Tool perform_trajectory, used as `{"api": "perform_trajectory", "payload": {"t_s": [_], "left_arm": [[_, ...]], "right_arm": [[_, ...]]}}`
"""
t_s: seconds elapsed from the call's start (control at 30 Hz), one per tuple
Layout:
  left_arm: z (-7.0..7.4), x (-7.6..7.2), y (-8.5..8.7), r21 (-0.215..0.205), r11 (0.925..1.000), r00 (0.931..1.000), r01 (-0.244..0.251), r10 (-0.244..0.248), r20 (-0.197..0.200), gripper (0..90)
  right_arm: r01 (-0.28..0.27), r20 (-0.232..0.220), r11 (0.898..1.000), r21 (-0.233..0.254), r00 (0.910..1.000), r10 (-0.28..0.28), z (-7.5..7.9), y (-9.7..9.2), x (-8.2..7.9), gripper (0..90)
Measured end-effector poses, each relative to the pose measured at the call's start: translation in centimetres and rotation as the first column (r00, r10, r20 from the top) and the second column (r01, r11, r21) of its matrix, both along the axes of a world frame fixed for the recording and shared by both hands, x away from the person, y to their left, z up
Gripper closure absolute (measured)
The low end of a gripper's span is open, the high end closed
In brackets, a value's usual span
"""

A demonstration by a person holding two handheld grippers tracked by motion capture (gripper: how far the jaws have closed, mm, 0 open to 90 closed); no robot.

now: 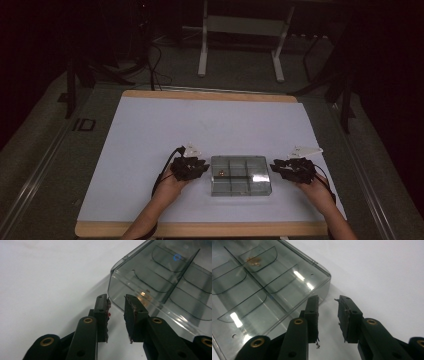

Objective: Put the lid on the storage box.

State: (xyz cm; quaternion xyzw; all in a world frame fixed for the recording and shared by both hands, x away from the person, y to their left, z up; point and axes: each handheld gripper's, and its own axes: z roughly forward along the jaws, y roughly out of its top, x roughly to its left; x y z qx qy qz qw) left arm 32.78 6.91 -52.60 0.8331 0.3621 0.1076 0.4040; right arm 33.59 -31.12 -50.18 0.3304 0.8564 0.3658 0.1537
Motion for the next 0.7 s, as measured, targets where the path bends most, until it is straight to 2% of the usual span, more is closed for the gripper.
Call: {"api": "perform_trajectory", "payload": {"t_s": [0.17,0.3,0.4,0.47,0.53,0.63,0.67,0.7], "left_arm": [[0.2,0.0,0.1,0.004,1.0,1.0,-0.003,0.003,0.001,72.0],[0.4,-0.1,0.3,0.0,1.0,0.9999,-0.009,0.009,0.005,66.2],[0.6,0.0,0.6,-0.022,0.9994,0.9996,-0.026,0.026,-0.006,55.7],[0.6,0.0,0.8,-0.033,0.9988,0.9993,-0.036,0.036,-0.013,43.4],[0.6,0.0,1.0,-0.047,0.9987,0.9997,-0.019,0.019,-0.013,31.9],[0.5,0.1,1.0,-0.03,0.9995,0.9995,-0.012,0.011,-0.029,21.8],[0.4,0.1,1.0,-0.019,0.9997,0.9996,-0.015,0.014,-0.025,16.3],[0.3,0.1,1.0,-0.016,0.9998,0.9997,-0.015,0.015,-0.022,14.8]], "right_arm": [[0.005,0.013,1.0,0.0,0.9999,-0.005,0.3,-0.4,0.0,67.5],[0.007,0.013,1.0,-0.007,0.9999,-0.007,0.2,-0.7,-0.1,61.5],[0.011,0.011,1.0,-0.006,0.9999,-0.011,0.1,-0.9,-0.1,52.0],[0.02,0.012,1.0,0.002,0.9997,-0.02,0.1,-1.2,-0.2,46.5],[0.028,0.017,1.0,0.002,0.9994,-0.028,0.1,-1.4,-0.2,41.3],[0.041,0.021,0.999,0.023,0.9989,-0.042,0.3,-1.7,-0.2,33.6],[0.043,0.026,0.999,0.031,0.9987,-0.044,0.3,-1.8,-0.2,30.0],[0.037,0.031,0.998,0.045,0.9988,-0.039,0.4,-1.9,-0.3,28.5]]}}
